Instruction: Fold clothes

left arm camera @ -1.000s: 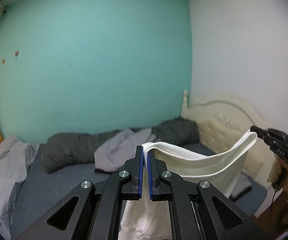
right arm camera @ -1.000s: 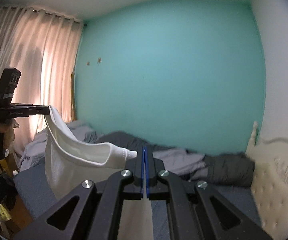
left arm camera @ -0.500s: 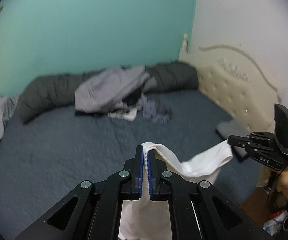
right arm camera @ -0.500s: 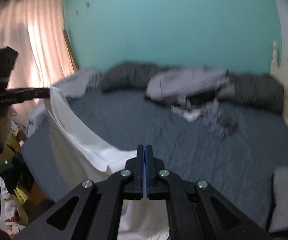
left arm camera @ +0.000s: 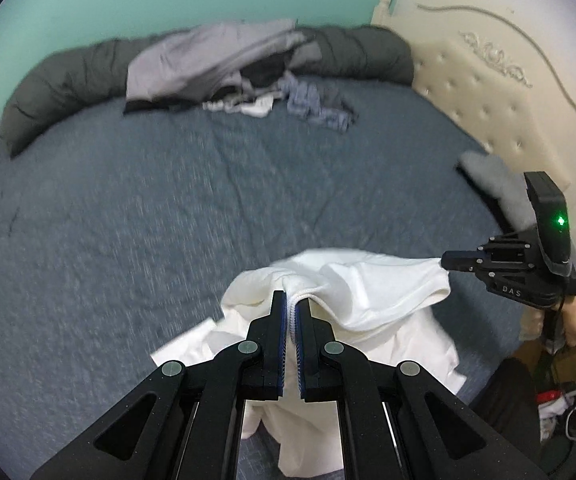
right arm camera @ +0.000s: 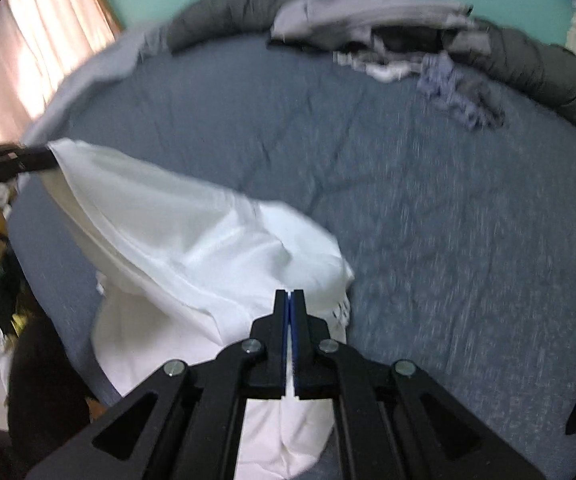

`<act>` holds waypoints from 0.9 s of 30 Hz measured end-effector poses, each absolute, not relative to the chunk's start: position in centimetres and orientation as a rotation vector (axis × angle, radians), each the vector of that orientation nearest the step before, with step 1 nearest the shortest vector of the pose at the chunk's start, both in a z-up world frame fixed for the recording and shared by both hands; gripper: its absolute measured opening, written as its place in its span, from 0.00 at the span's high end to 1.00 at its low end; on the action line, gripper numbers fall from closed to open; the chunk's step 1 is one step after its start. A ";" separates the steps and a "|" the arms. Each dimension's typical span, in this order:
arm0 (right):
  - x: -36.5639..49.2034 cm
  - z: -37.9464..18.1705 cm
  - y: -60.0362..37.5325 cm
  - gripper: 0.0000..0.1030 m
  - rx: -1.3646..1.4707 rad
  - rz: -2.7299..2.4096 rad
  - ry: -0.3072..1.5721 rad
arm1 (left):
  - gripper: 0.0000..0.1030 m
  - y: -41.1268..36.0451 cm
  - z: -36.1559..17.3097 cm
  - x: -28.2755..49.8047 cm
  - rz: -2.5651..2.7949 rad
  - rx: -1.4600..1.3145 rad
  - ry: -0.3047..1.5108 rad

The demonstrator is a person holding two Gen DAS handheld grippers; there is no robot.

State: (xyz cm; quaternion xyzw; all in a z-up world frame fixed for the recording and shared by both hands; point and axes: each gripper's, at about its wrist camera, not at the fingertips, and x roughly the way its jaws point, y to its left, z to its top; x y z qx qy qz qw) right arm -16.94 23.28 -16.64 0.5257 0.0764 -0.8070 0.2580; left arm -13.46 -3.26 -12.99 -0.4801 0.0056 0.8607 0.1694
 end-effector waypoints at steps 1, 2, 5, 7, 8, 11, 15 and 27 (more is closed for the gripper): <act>-17.0 -17.3 23.3 0.99 1.450 -2.177 0.209 | 0.96 -3.3 -13.6 -13.5 2.438 -1.373 0.013; -16.9 -17.8 23.4 0.99 1.464 -2.170 0.215 | 0.96 -3.2 -14.0 -13.5 2.431 -1.380 0.014; -16.7 -18.2 23.1 0.97 1.457 -2.175 0.258 | 0.96 -3.1 -15.1 -13.5 2.413 -1.395 0.016; -16.7 -17.8 23.1 0.95 1.434 -2.176 0.242 | 0.96 -2.9 -15.5 -13.5 2.406 -1.396 0.014; -16.7 -17.6 23.0 0.88 1.423 -2.181 0.233 | 0.96 -2.8 -15.6 -13.5 2.404 -1.394 0.011; -17.0 -17.2 22.6 0.65 1.389 -2.184 0.205 | 0.96 -2.7 -15.9 -13.8 2.398 -1.393 0.008; -16.9 -17.9 20.8 0.65 1.386 -2.137 0.239 | 0.96 -2.4 -16.1 -13.8 2.389 -1.394 -0.011; -15.1 -21.2 13.8 0.61 1.323 -1.993 0.324 | 0.96 -2.5 -16.2 -13.9 2.381 -1.379 -0.044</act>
